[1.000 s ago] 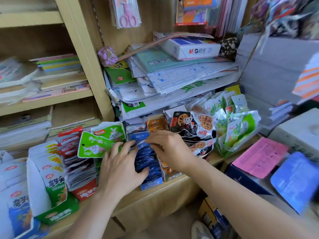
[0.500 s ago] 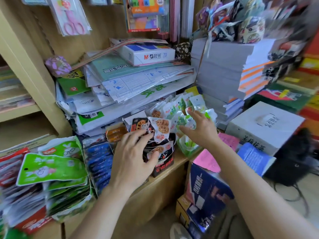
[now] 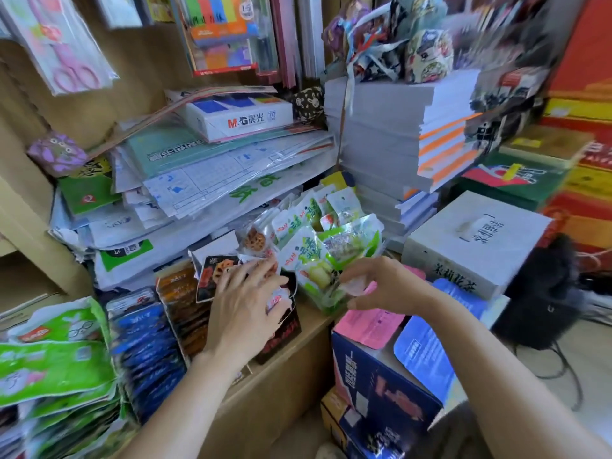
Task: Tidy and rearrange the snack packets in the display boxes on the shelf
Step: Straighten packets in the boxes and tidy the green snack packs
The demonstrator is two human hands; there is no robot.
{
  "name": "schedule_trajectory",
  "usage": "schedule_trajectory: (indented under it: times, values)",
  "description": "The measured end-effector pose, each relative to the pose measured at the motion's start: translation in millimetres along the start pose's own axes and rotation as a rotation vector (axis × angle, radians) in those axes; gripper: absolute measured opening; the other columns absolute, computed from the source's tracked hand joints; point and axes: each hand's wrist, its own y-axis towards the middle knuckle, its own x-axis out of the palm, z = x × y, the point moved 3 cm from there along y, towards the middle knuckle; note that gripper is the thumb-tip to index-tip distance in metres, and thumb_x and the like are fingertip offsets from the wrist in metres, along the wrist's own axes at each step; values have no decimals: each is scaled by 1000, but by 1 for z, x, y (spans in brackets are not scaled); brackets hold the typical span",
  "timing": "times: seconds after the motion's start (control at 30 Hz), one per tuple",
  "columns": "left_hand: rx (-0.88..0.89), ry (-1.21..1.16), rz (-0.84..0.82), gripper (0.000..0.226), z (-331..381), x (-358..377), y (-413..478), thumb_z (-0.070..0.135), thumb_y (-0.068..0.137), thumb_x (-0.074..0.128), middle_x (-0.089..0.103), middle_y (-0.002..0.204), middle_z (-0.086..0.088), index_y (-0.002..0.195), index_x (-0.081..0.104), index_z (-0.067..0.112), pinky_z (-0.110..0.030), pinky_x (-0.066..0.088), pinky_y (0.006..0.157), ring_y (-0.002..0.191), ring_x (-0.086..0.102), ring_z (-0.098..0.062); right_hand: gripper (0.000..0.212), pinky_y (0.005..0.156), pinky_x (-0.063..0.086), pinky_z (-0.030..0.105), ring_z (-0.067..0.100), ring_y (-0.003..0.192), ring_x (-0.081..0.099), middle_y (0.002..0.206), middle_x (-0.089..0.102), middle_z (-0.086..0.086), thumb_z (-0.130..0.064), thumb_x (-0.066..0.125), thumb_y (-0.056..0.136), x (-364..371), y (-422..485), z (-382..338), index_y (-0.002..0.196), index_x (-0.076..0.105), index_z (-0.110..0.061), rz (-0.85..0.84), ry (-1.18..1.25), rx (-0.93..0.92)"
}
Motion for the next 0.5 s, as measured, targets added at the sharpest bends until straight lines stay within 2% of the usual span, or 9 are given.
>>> schedule_trajectory:
  times: [0.07,0.17,0.3,0.4,0.5]
  values:
    - [-27,-9,-35,35,3,-2,1,55,93,58,46,152,16,124,65,42,-40,19,119,141,39,-12,47,86,57,33,2,89,65,126,61,-15,-18,84,75,-6,-1,3,115,68,-37,43,58,-26]
    - [-78,-28,-104,42,10,-11,9,63,85,61,50,146,18,122,65,43,-42,27,113,136,43,-14,47,88,57,35,5,95,66,116,67,-11,-8,74,84,-17,0,15,123,66,-33,187,157,4]
    - [-117,-157,-41,52,34,-34,37,73,76,59,60,133,13,115,64,39,-40,41,104,125,53,-16,48,88,57,34,4,95,67,111,69,-12,-6,64,90,-19,6,33,130,62,-32,215,205,34]
    - [-1,-245,-102,60,72,-31,61,69,80,65,57,137,11,129,60,34,-38,37,107,129,49,-17,55,85,57,32,7,102,64,116,67,-12,-2,56,90,-24,10,49,133,60,-36,254,207,85]
    - [106,-144,-198,70,104,-3,88,65,86,62,46,151,10,147,44,38,-38,33,111,138,41,-18,61,86,54,35,18,97,65,107,69,-1,-1,53,86,-27,16,66,137,55,-36,310,178,131]
